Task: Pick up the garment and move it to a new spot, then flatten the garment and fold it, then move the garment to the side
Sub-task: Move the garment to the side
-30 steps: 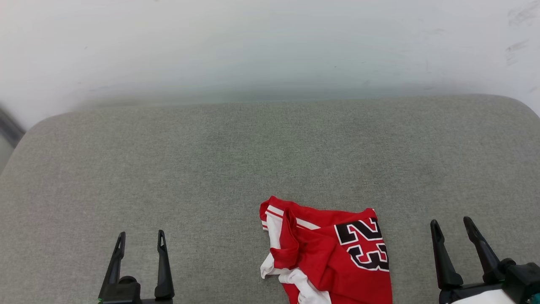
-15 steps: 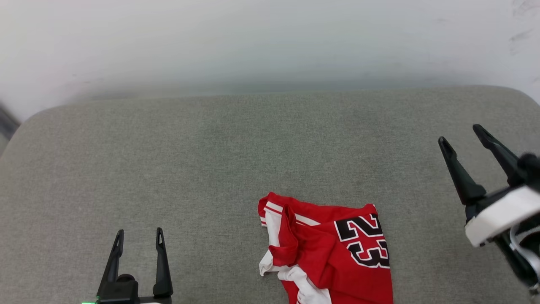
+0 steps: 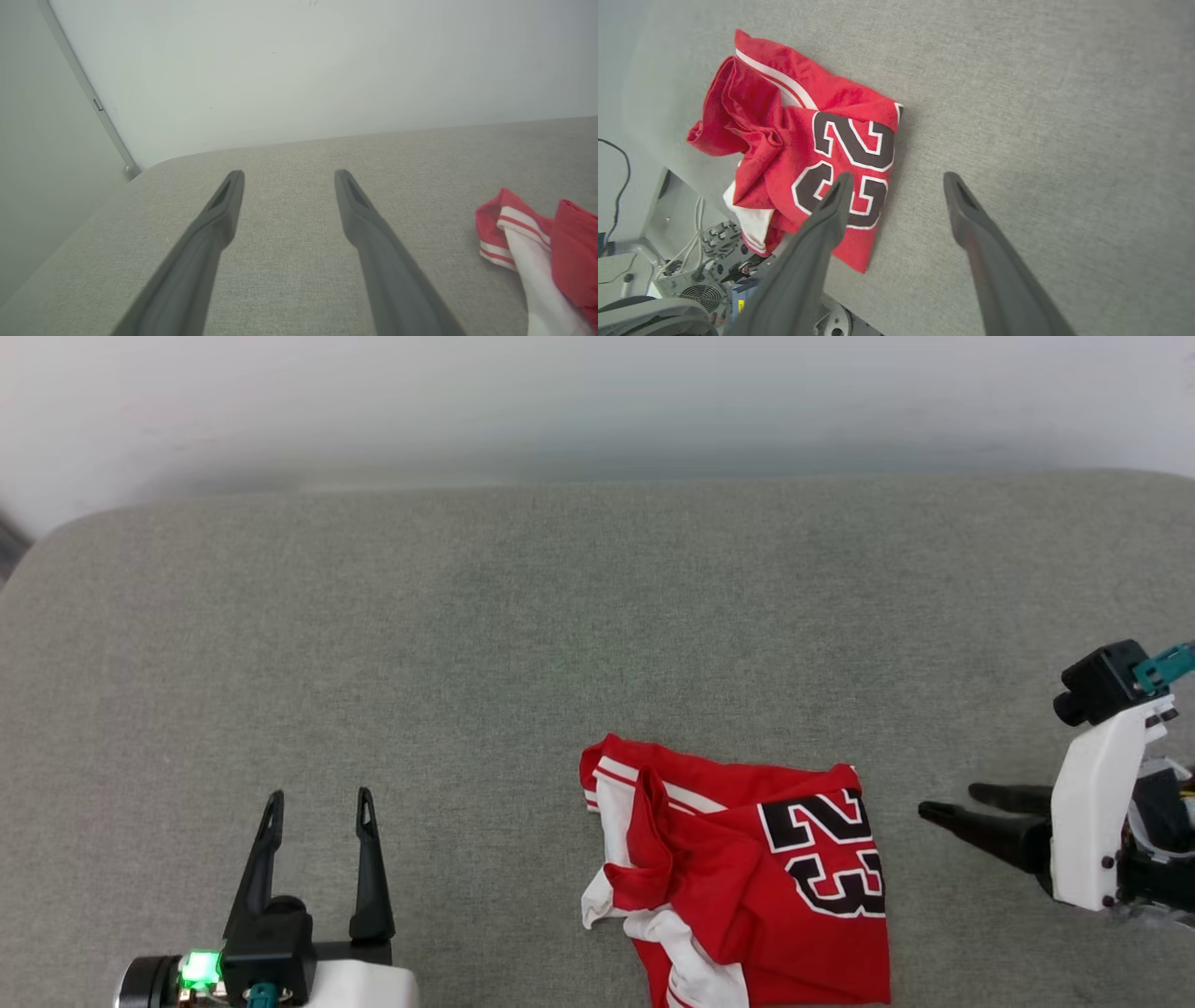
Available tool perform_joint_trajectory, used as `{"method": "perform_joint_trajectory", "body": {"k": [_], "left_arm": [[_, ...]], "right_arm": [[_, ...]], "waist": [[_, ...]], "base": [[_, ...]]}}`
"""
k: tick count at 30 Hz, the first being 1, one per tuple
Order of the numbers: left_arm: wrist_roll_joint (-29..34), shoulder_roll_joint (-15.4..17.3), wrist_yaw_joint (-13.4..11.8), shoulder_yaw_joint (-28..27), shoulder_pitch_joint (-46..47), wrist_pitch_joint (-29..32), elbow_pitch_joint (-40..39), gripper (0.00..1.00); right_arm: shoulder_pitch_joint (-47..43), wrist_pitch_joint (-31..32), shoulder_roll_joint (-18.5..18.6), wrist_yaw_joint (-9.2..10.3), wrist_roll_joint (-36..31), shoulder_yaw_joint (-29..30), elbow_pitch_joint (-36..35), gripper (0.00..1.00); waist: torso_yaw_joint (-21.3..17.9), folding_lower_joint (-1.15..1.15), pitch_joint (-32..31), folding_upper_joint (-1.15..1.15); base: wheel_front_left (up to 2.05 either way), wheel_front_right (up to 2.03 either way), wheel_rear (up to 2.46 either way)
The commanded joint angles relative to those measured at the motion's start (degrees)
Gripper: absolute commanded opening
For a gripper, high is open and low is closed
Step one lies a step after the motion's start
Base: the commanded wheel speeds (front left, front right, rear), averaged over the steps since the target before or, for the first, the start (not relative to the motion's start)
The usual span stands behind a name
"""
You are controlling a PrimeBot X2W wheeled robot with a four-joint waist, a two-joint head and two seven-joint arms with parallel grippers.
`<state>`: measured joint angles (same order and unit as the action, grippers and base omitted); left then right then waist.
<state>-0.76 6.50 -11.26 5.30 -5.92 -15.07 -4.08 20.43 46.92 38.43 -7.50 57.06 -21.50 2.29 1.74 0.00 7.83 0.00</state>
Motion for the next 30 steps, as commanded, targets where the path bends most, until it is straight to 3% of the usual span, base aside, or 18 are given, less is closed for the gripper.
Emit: {"method": "perform_joint_trajectory", "body": {"k": [1,7,15,21,22,23,28,30], "left_arm": [[0.06,-0.16,0.13,0.07,1.13,-0.13,-0.23,1.0],[0.24,-0.43,0.93,0.5,4.49,-0.13,-0.08,1.0],[0.54,-0.72,1.59,1.18,8.02,-0.13,0.27,1.0],[0.34,-0.86,1.78,1.07,8.96,-0.13,0.78,1.0],[0.33,-0.89,1.77,1.03,9.01,-0.13,0.89,1.0],[0.33,-0.93,1.77,1.03,9.04,-0.13,1.01,1.0],[0.26,-1.0,1.77,0.87,7.91,-0.13,1.62,1.0],[0.23,-0.96,1.63,0.51,6.84,-0.13,1.78,1.0]], "right_arm": [[-0.98,0.61,-1.41,0.02,1.57,0.28,0.57,1.0],[-1.3,3.03,-5.45,0.01,4.53,-1.01,3.5,1.0],[-0.67,1.33,-10.01,0.07,4.68,-5.91,9.84,1.0],[-1.97,-2.02,-10.36,0.4,2.05,-11.83,14.93,1.0],[-1.58,-3.32,-10.19,0.45,1.5,-12.46,15.31,0.25],[-1.15,-4.55,-10.14,0.45,1.47,-12.71,15.69,0.0],[2.3,-8.81,-9.22,0.18,3.08,-14.11,13.9,0.0],[6.17,-11.95,-6.3,0.04,3.02,-15.22,10.73,0.0]], "waist": [[0.59,0.0,1.45,0.0],[2.0,0.0,5.33,0.0],[3.96,0.0,9.34,0.0],[4.77,0.0,10.26,0.0],[4.79,0.0,10.23,0.0],[4.8,0.0,10.11,0.0],[4.37,0.0,8.26,0.0],[3.12,0.0,6.08,0.0]], "base": [[0.0,0.0,0.0],[0.0,0.0,0.0],[0.0,0.0,0.0],[0.0,0.0,0.0],[0.0,0.0,0.0],[0.0,0.0,0.0],[0.0,0.0,0.0],[0.0,0.0,0.0]]}}
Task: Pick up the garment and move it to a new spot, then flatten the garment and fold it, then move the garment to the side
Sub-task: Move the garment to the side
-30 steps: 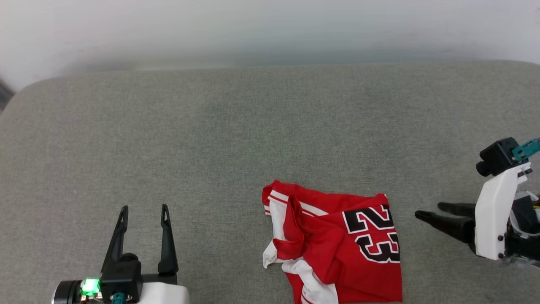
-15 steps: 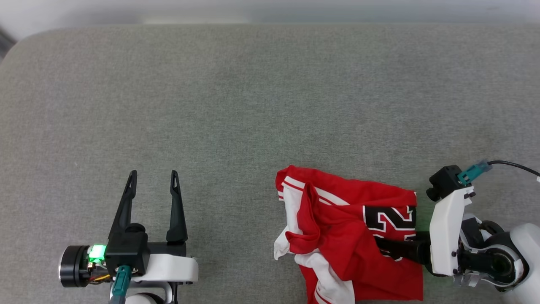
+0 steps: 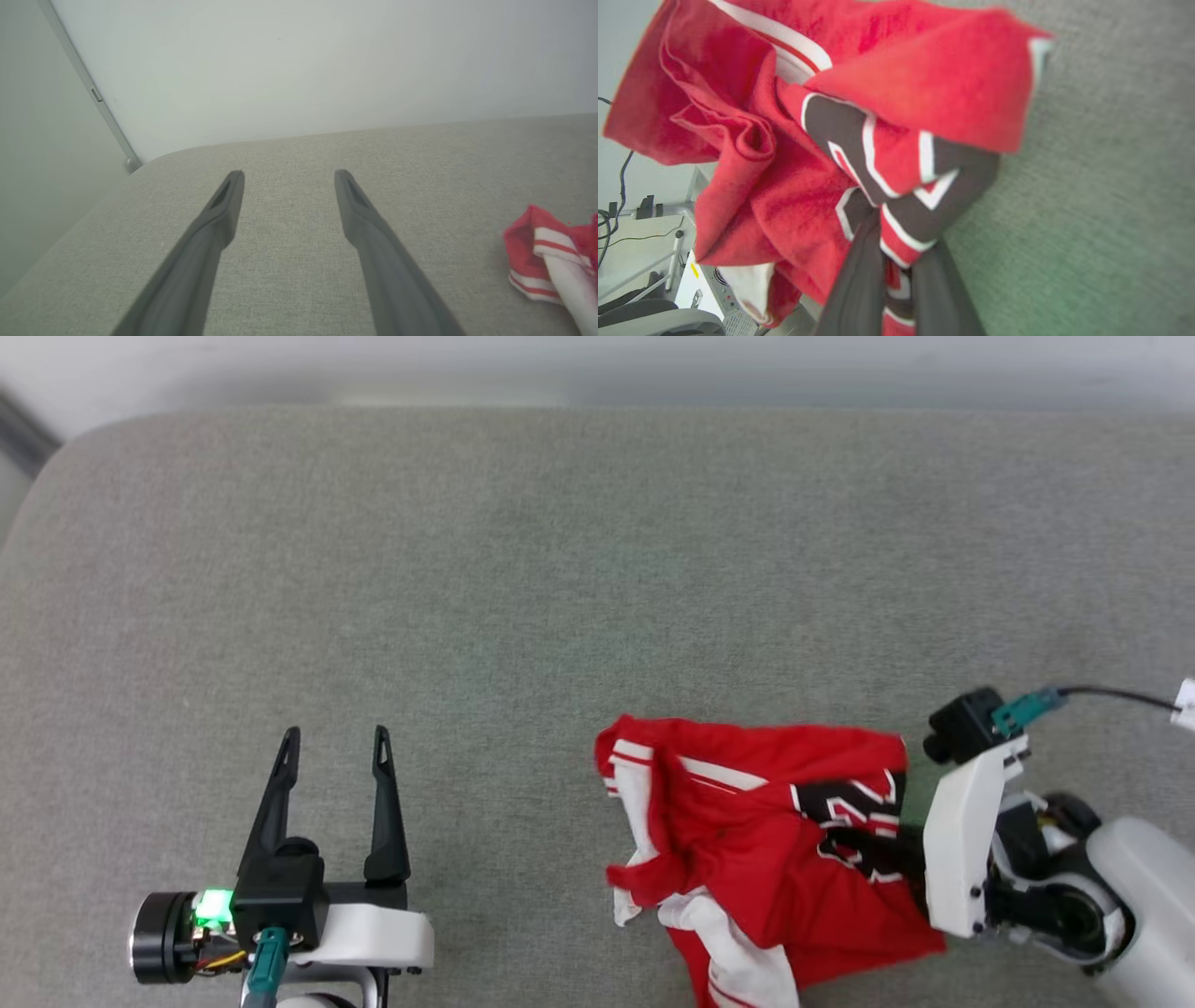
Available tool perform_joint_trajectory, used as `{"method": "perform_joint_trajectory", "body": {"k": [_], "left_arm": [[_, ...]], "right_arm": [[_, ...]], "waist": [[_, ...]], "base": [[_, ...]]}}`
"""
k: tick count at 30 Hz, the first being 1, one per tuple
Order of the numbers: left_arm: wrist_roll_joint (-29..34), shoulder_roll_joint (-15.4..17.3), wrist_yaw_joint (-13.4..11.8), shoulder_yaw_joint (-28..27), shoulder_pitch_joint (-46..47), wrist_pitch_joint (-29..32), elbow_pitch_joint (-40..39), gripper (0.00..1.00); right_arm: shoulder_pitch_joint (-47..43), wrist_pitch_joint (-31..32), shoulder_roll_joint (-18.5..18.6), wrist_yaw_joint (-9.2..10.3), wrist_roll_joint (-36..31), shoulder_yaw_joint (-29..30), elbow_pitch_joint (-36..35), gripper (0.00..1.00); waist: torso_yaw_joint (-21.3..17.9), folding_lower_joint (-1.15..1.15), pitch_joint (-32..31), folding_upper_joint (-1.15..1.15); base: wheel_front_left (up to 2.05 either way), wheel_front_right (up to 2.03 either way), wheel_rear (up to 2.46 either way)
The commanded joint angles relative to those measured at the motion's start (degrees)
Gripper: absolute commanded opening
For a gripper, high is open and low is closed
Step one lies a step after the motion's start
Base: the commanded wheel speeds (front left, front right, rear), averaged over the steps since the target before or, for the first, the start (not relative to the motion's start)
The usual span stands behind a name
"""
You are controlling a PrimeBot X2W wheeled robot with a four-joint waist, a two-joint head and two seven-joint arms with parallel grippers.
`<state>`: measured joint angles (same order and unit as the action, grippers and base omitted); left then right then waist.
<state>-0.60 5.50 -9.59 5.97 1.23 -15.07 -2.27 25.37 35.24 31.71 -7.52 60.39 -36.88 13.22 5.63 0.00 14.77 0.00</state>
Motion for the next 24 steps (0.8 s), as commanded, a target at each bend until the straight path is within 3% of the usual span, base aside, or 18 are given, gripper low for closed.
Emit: {"method": "perform_joint_trajectory", "body": {"k": [1,9,14,19,24], "left_arm": [[0.04,0.04,-0.19,-0.31,-0.64,-0.13,-0.07,1.0],[-0.42,0.39,-0.97,-2.61,-3.32,-0.13,-1.69,1.0],[0.24,0.37,-1.5,-3.5,-2.69,-0.13,-3.11,1.0],[0.66,0.91,-1.89,-4.04,-1.61,-0.13,-5.04,1.0],[0.99,2.01,-1.34,-3.96,0.62,-0.13,-7.09,1.0]], "right_arm": [[1.88,-0.6,1.21,0.05,-0.33,-0.47,-0.96,0.0],[7.65,-0.92,8.29,0.05,-1.33,-5.62,-9.18,0.0],[9.99,-0.64,13.19,0.05,-1.66,-5.65,-11.88,0.0],[12.64,-1.42,17.33,0.05,-3.15,-4.04,-11.35,0.0],[16.77,-1.97,21.51,0.06,-6.7,-2.11,-5.71,0.0]], "waist": [[-1.29,0.0,-1.39,0.0],[-9.12,0.0,-2.12,0.0],[-14.47,0.0,0.09,0.0],[-17.83,0.0,3.88,0.0],[-18.33,0.0,8.61,0.0]], "base": [[0.0,0.0,0.0],[0.0,0.0,0.0],[0.0,0.0,0.0],[0.0,0.0,0.0],[0.0,0.0,0.0]]}}
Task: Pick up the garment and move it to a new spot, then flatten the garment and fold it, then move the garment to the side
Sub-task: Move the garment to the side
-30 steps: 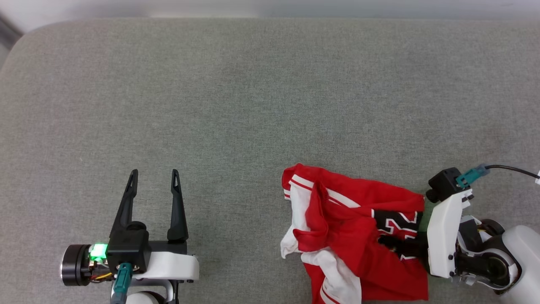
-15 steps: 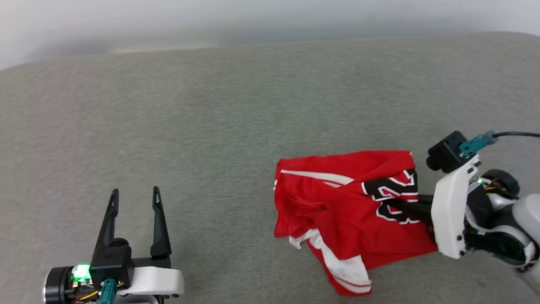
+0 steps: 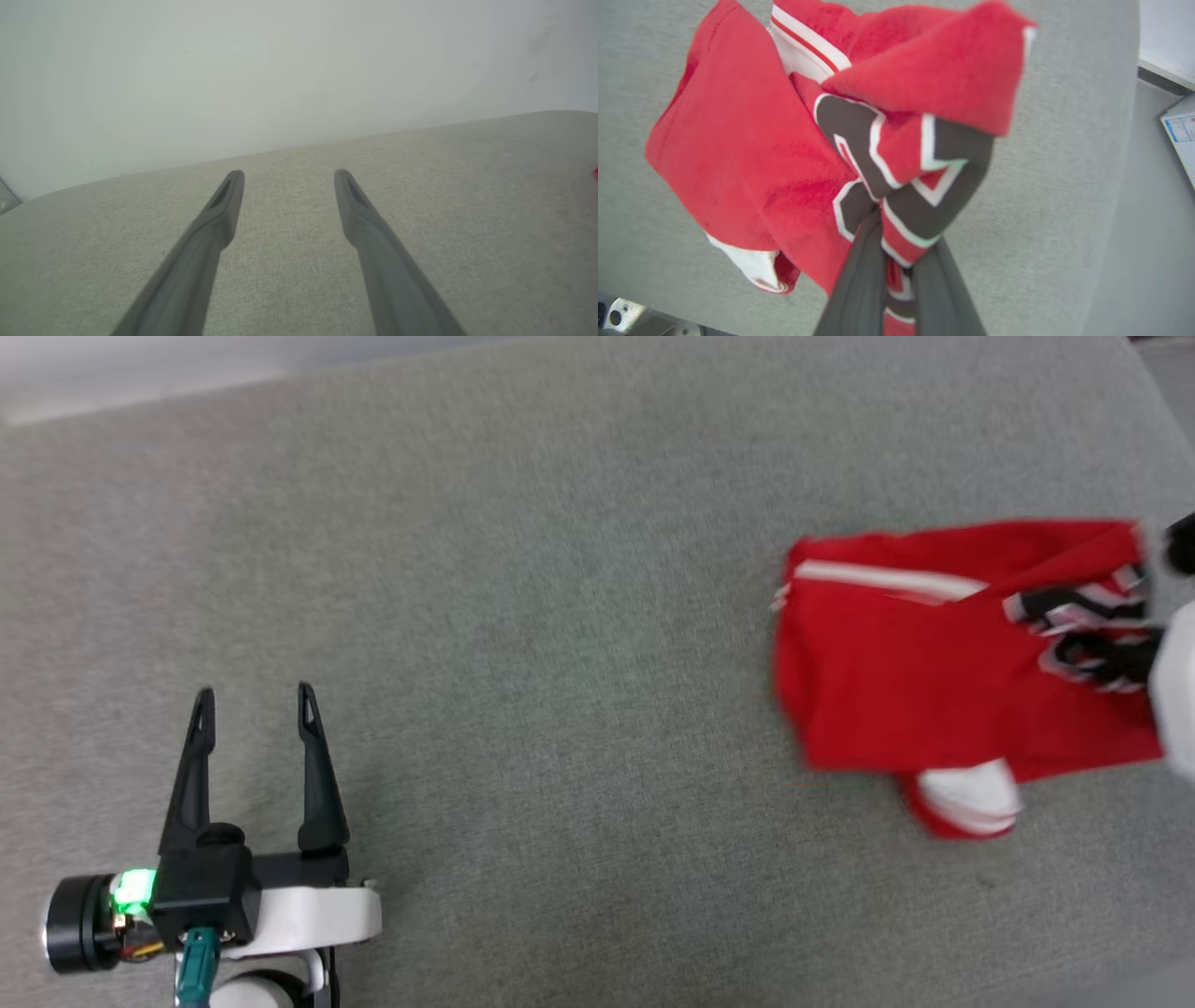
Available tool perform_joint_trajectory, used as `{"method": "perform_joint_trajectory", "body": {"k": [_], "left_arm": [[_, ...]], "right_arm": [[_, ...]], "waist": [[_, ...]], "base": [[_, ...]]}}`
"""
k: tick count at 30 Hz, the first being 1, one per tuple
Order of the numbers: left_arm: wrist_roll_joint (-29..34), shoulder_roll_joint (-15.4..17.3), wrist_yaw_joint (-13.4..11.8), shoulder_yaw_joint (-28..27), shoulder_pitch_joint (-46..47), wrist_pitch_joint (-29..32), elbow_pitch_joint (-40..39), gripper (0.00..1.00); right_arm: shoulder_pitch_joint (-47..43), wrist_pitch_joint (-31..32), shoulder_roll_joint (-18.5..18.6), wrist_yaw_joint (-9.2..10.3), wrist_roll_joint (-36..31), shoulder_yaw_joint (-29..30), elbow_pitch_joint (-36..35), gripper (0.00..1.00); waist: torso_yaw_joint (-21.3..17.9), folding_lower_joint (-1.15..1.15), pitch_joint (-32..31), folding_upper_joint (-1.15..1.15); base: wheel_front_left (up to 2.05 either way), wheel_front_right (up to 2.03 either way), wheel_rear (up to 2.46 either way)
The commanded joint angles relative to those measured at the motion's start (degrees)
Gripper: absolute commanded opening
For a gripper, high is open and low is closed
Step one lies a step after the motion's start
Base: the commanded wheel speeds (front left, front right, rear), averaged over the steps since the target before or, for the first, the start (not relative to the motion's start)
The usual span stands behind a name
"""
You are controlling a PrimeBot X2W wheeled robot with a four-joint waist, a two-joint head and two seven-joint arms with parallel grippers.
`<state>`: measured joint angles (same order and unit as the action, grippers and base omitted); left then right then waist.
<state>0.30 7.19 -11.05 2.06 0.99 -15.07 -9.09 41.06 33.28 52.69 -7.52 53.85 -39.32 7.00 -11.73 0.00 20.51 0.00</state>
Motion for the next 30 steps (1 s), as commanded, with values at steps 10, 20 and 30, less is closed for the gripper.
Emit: {"method": "perform_joint_trajectory", "body": {"k": [10,20,30], "left_arm": [[0.41,2.38,-0.04,-0.22,3.8,-0.13,-3.39,1.0],[0.47,3.81,-0.52,-0.14,6.0,-0.13,-5.15,1.0],[-0.5,2.23,-1.91,0.69,3.74,-0.13,-3.23,1.0]], "right_arm": [[8.82,-2.01,3.09,0.06,-5.81,4.31,16.6,0.0],[13.56,-4.97,0.09,0.06,-11.44,8.42,29.06,0.0],[14.77,-16.35,-2.67,0.06,-22.79,13.5,34.34,1.0]], "waist": [[0.39,0.0,9.7,0.0],[0.73,0.0,13.78,0.0],[2.35,0.0,5.85,0.0]], "base": [[0.0,0.0,0.0],[0.0,0.0,0.0],[0.0,0.0,0.0]]}}
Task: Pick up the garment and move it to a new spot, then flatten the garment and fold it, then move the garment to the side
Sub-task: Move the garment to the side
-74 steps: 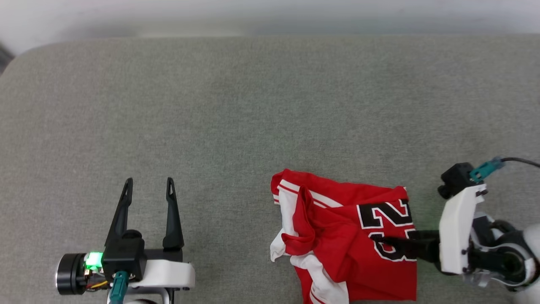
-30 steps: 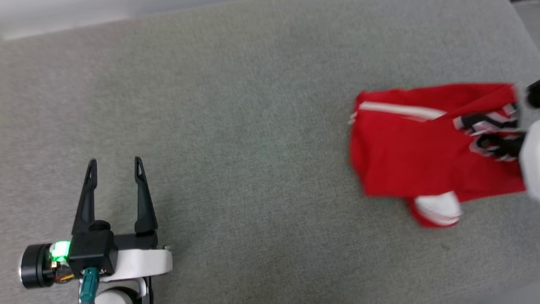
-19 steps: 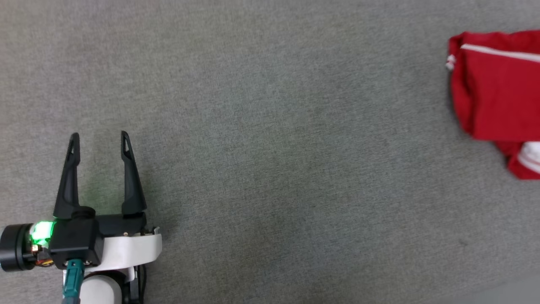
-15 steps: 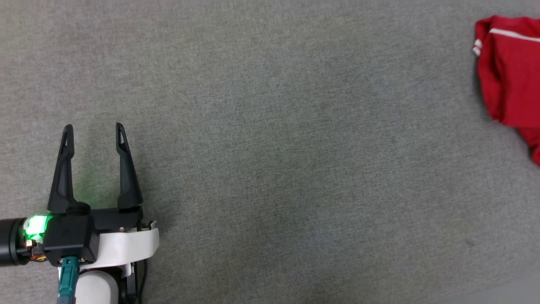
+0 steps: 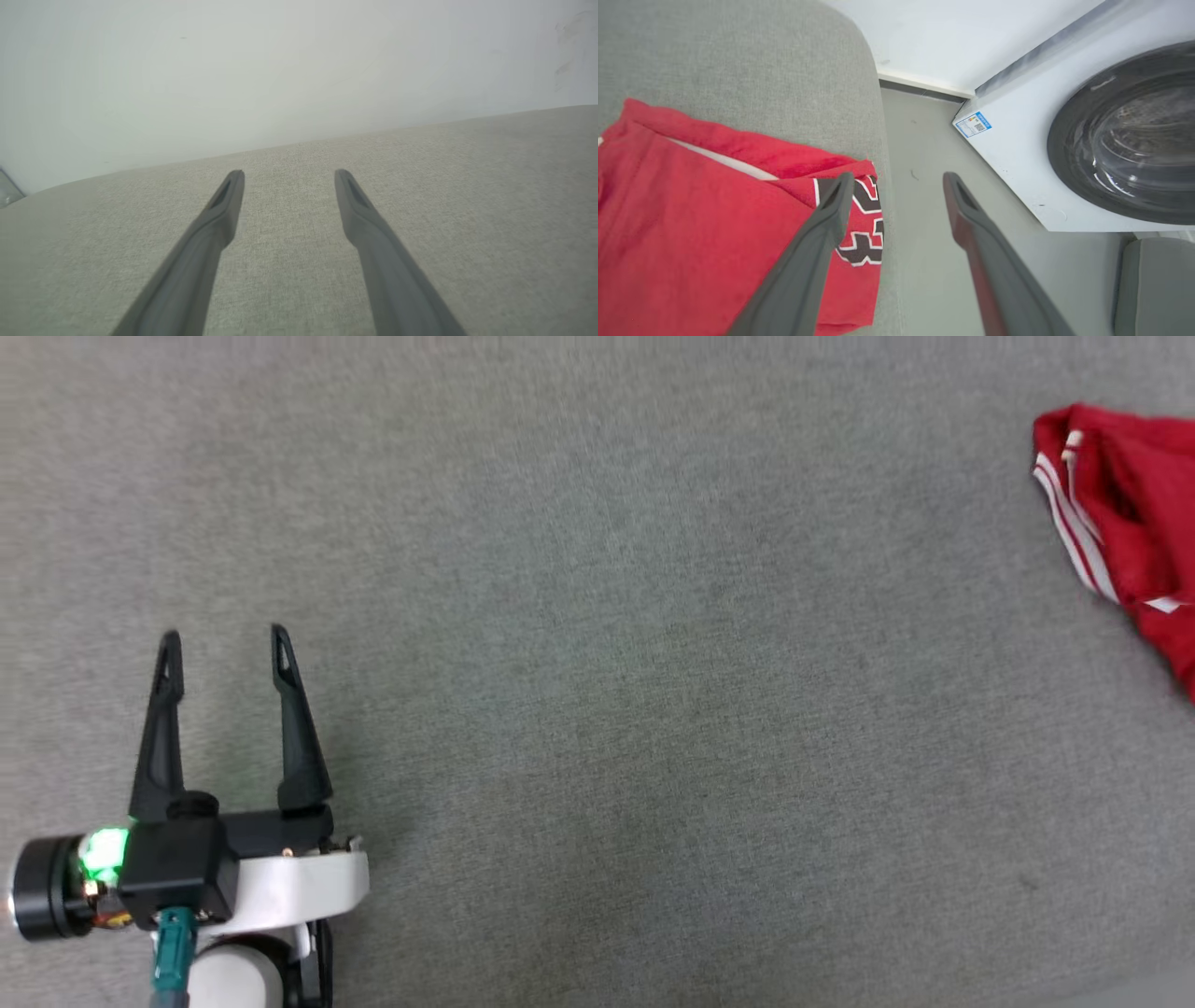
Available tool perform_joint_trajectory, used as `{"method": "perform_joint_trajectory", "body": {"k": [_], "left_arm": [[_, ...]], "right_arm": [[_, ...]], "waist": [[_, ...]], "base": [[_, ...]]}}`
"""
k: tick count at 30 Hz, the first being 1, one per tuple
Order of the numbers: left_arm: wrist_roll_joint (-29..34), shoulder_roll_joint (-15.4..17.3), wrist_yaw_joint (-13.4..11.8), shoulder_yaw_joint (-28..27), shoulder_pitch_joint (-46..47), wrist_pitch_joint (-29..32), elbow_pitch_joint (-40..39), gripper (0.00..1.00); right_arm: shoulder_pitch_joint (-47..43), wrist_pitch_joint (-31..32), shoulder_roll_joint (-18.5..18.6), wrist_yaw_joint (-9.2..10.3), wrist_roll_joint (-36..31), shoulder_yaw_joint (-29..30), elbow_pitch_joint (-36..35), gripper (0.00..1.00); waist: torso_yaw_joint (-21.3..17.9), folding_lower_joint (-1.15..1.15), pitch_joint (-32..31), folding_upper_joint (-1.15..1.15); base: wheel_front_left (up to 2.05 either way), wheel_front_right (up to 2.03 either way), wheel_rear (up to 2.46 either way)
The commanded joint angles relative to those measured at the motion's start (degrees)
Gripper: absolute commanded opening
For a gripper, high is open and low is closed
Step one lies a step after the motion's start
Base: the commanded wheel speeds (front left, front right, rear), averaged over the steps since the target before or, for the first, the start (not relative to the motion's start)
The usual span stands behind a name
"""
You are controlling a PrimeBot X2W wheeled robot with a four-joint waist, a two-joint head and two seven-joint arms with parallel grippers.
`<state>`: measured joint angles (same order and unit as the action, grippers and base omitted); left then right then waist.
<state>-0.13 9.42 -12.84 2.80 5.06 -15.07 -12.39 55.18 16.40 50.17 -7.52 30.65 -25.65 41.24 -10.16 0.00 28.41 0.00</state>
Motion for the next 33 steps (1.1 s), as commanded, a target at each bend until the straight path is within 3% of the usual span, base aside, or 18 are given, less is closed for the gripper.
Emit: {"method": "perform_joint_trajectory", "body": {"k": [1,7,14,25,33], "left_arm": [[-0.04,-0.24,-0.31,0.01,-0.93,-0.13,0.16,1.0],[-0.62,-1.48,-0.66,0.29,-4.93,-0.13,1.22,1.0],[-0.92,-2.47,-0.58,0.59,-8.32,-0.13,2.41,1.0],[-0.64,-3.19,0.05,1.17,-11.15,-0.13,4.77,1.0],[-0.21,-3.02,0.72,1.88,-12.85,-0.13,6.44,1.0]], "right_arm": [[0.7,-1.41,-0.21,0.06,-1.28,0.63,0.0,1.0],[-1.62,-15.03,-3.79,0.06,-9.35,7.31,-2.94,1.0],[-8.71,-28.8,-12.71,0.06,-16.98,15.88,-11.47,1.0],[-28.89,-31.52,-32.53,0.07,-23.43,25.73,-33.9,1.0],[-42.93,-31.56,-39.44,0.06,-22.83,25.27,-36.23,1.0]], "waist": [[1.07,0.0,-3.04,0.0],[2.89,0.0,-9.21,0.0],[4.86,0.0,-14.28,0.0],[7.17,0.0,-19.65,0.0],[8.71,0.0,-23.1,0.0]], "base": [[0.0,0.0,0.0],[0.0,0.0,0.0],[0.0,0.0,0.0],[0.0,0.0,0.0],[0.0,0.0,0.0]]}}
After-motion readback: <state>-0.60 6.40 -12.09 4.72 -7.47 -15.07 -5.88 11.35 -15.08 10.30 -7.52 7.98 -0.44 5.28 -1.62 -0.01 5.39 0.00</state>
